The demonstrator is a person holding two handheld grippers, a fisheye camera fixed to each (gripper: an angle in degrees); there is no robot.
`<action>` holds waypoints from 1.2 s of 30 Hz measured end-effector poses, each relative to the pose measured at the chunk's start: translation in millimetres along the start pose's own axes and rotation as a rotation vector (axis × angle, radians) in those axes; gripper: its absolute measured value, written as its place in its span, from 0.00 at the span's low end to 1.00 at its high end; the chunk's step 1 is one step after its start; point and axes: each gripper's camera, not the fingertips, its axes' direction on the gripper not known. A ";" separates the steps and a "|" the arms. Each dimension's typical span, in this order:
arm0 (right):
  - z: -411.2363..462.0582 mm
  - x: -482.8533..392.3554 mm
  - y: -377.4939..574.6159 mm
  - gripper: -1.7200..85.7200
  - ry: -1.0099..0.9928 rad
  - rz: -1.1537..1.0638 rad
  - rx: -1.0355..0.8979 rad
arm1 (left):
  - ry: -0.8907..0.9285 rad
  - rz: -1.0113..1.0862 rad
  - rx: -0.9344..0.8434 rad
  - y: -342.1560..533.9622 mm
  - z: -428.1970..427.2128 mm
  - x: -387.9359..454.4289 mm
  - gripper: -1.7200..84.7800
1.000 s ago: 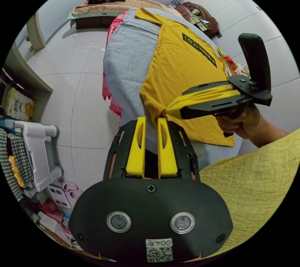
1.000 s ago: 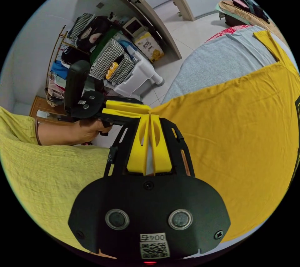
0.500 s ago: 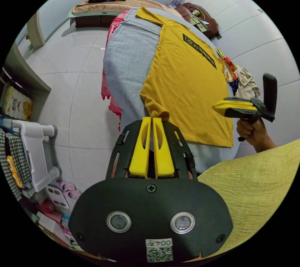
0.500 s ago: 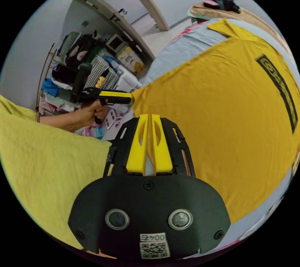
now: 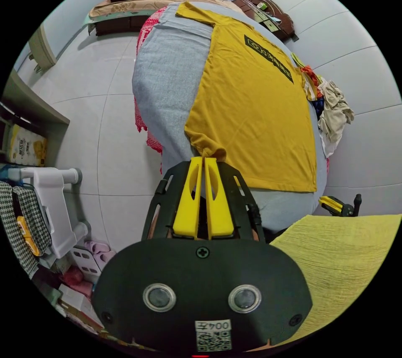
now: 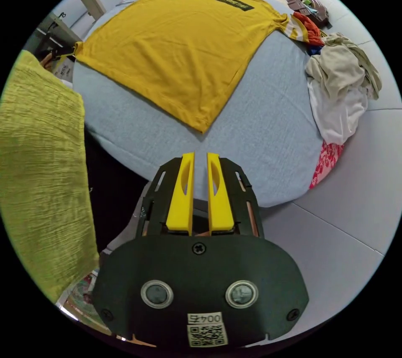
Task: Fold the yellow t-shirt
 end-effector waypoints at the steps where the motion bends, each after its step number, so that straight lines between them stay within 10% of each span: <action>1: -3.7 -8.1 -7.8 0.09 0.023 -0.027 0.015 | -0.003 -0.001 -0.002 -0.3 -0.2 1.3 0.02; 16: -40.3 -108.6 -56.6 0.09 0.258 -0.503 -0.005 | -0.011 -0.004 -0.025 0.1 0.0 6.6 0.03; 36: -113.0 -105.0 -95.6 0.05 0.242 -0.436 -0.026 | -0.001 0.000 -0.031 1.1 -0.1 11.1 0.03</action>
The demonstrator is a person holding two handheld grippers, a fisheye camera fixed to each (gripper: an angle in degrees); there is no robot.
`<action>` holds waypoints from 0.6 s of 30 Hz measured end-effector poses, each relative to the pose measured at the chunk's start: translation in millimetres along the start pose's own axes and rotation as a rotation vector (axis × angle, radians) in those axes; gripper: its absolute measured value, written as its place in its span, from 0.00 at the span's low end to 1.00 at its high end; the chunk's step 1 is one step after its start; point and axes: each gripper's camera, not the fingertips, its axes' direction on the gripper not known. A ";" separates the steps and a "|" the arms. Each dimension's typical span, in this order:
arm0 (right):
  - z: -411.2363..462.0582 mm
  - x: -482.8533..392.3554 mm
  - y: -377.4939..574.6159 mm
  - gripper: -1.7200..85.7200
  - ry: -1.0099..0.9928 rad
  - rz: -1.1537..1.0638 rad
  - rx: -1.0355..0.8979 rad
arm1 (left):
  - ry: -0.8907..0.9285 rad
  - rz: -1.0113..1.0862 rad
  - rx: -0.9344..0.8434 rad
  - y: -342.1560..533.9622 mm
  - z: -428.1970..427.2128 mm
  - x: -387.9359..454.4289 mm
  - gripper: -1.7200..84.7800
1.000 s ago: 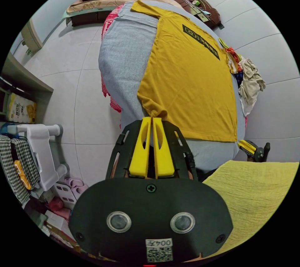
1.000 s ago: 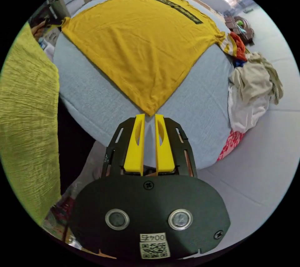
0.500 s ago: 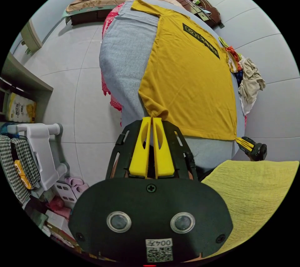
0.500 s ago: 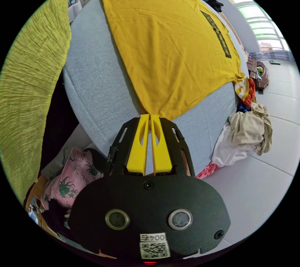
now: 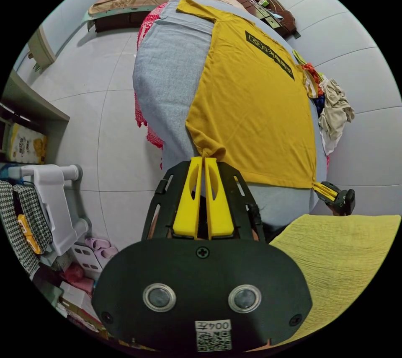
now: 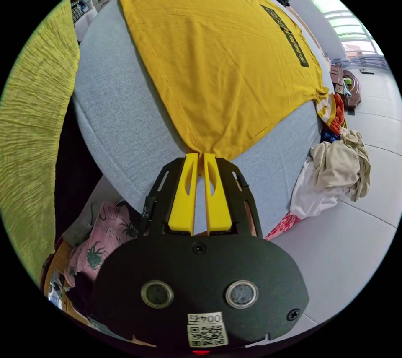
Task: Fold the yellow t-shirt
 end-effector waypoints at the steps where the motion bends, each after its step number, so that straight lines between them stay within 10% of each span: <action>1: -5.5 4.7 -0.3 0.04 -0.008 0.005 0.002 | -0.003 0.003 -0.001 0.5 0.4 1.0 0.03; 10: -104.0 114.6 65.0 0.01 -0.178 0.708 0.175 | -0.148 0.215 0.070 1.9 -62.7 30.6 0.02; 18: -101.9 124.5 85.6 0.01 -0.311 0.904 0.193 | -0.238 0.268 0.008 13.6 -57.9 23.0 0.02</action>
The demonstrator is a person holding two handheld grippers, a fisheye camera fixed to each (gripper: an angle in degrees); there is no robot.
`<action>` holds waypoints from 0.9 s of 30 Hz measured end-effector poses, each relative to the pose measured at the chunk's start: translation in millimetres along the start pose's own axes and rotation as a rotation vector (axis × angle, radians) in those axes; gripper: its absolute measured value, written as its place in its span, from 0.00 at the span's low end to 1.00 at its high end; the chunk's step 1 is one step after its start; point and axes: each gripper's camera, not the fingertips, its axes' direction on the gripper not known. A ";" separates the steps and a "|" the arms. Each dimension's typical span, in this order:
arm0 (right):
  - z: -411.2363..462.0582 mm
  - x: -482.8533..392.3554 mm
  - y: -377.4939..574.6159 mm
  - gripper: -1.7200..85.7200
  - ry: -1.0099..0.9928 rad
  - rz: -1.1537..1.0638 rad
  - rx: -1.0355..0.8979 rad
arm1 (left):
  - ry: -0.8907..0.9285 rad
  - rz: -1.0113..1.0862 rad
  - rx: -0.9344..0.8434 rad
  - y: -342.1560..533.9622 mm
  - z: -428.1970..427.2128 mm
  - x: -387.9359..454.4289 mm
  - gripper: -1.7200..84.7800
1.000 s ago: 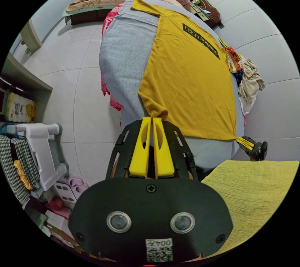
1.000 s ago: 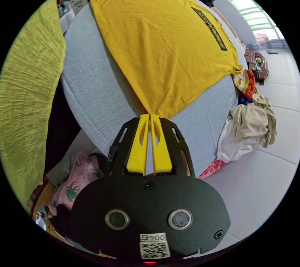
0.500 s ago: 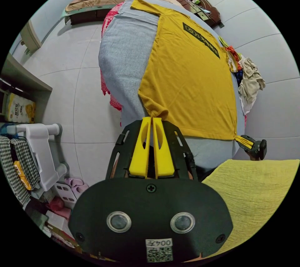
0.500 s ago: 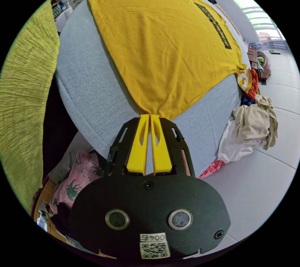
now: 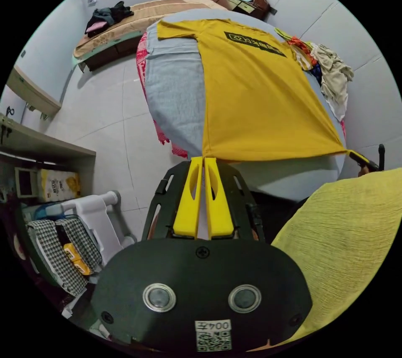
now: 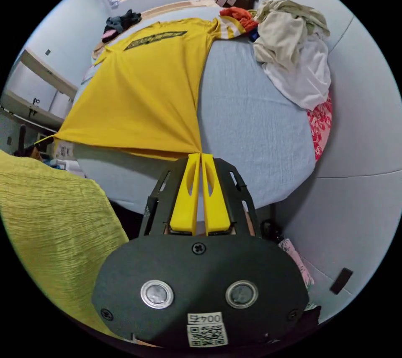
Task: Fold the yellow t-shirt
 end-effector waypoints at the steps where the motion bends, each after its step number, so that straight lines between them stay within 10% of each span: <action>1: 3.3 -2.7 -0.4 0.01 0.009 -0.007 -0.011 | -0.021 0.022 -0.016 0.5 3.8 -0.1 0.02; 27: 16.7 -67.8 -36.2 0.01 0.090 -0.175 -0.129 | 0.161 -0.255 0.082 43.6 19.9 -51.2 0.03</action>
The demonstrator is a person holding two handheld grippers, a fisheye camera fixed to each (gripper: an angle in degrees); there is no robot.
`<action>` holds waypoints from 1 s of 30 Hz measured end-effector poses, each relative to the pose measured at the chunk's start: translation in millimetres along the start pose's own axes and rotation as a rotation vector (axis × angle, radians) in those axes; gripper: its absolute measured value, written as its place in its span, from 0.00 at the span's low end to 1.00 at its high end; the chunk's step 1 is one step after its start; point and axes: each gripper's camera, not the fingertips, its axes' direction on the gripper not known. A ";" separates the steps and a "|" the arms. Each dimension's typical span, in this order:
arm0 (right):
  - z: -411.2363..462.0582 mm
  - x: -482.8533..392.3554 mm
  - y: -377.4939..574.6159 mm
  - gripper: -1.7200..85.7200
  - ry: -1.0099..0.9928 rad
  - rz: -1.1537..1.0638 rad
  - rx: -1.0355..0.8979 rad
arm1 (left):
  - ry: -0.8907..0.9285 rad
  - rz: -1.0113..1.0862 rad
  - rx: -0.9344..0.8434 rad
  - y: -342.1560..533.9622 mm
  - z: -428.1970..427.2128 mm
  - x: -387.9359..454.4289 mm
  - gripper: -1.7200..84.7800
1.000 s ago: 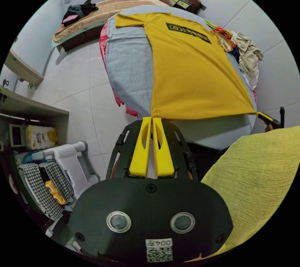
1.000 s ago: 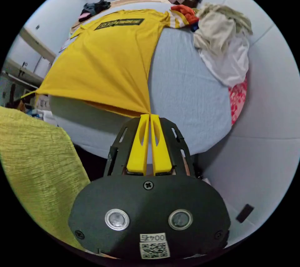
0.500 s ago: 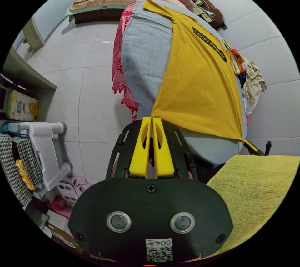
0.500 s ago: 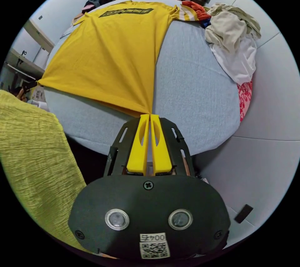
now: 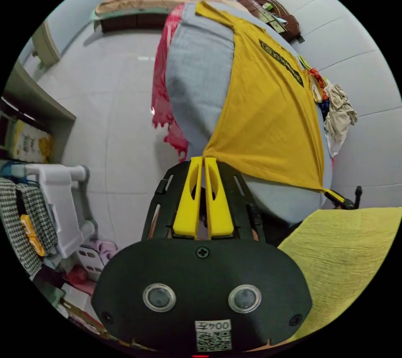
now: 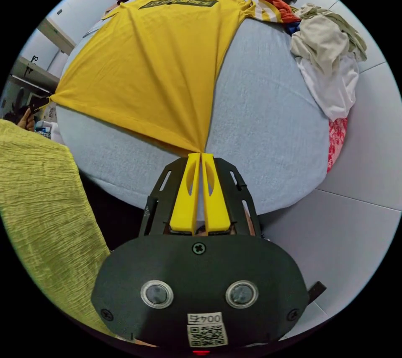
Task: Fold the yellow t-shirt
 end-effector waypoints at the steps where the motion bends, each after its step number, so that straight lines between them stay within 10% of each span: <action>1: -15.6 1.7 -3.8 0.01 -0.006 0.016 0.025 | -0.016 0.048 0.042 -1.3 -13.6 11.0 0.03; 9: -166.2 7.1 -18.2 0.01 0.108 -0.036 0.297 | 0.020 0.149 0.264 -4.7 -113.6 36.1 0.02; 30: -85.9 -39.6 -9.2 0.01 -0.016 -0.119 0.035 | 0.265 -0.209 0.049 61.8 -46.4 -55.0 0.02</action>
